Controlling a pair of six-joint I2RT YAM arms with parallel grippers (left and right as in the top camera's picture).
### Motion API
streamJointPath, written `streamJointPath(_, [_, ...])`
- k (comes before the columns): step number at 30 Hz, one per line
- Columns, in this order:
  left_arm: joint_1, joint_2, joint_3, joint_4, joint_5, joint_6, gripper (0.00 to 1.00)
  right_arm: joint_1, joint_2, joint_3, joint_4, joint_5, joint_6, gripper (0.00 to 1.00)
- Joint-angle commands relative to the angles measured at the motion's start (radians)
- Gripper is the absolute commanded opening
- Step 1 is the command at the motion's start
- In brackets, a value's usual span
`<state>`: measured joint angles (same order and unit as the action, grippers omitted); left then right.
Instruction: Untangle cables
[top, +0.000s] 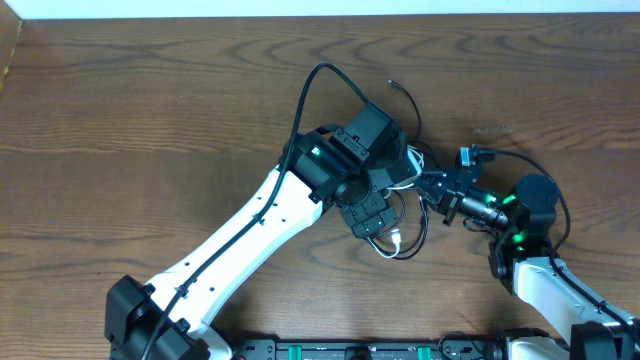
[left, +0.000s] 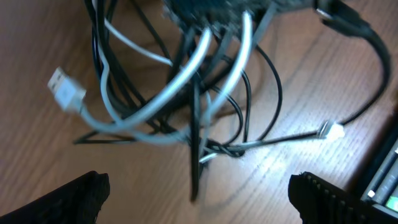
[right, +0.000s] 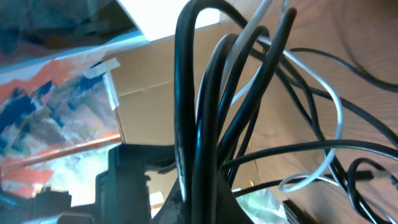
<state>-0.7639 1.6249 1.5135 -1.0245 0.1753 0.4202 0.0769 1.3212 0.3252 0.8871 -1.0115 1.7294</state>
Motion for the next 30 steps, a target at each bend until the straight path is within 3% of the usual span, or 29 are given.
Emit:
streamJointPath(1, [0.002, 0.003, -0.011, 0.017, -0.072, 0.013, 0.96, -0.006, -0.001, 0.006, 0.059, -0.056, 0.061, 0.01])
streamJointPath(4, [0.008, 0.014, -0.032, 0.02, -0.208, 0.013, 0.92, -0.006, -0.001, 0.006, 0.087, -0.065, 0.073, 0.01])
streamJointPath(5, [0.013, 0.017, -0.035, 0.02, -0.224, 0.014, 0.75, -0.006, -0.001, 0.006, 0.086, -0.065, 0.072, 0.01])
streamJointPath(7, [0.03, 0.019, -0.038, 0.02, -0.239, 0.021, 0.26, -0.009, -0.001, 0.006, 0.086, -0.065, 0.072, 0.01])
streamJointPath(8, [0.044, 0.019, -0.038, 0.021, -0.238, 0.02, 0.09, -0.015, -0.001, 0.006, 0.086, -0.066, 0.073, 0.01])
streamJointPath(17, [0.161, 0.019, -0.038, 0.038, -0.16, -0.049, 0.08, -0.069, -0.001, 0.006, 0.087, -0.107, 0.072, 0.01])
streamJointPath(23, [0.203, 0.019, -0.038, 0.097, -0.16, -0.168, 0.08, -0.07, -0.001, 0.006, 0.086, -0.13, 0.03, 0.16])
streamJointPath(30, [0.244, 0.019, -0.038, 0.109, -0.161, -0.254, 0.08, -0.07, -0.001, 0.006, 0.086, -0.157, 0.006, 0.14])
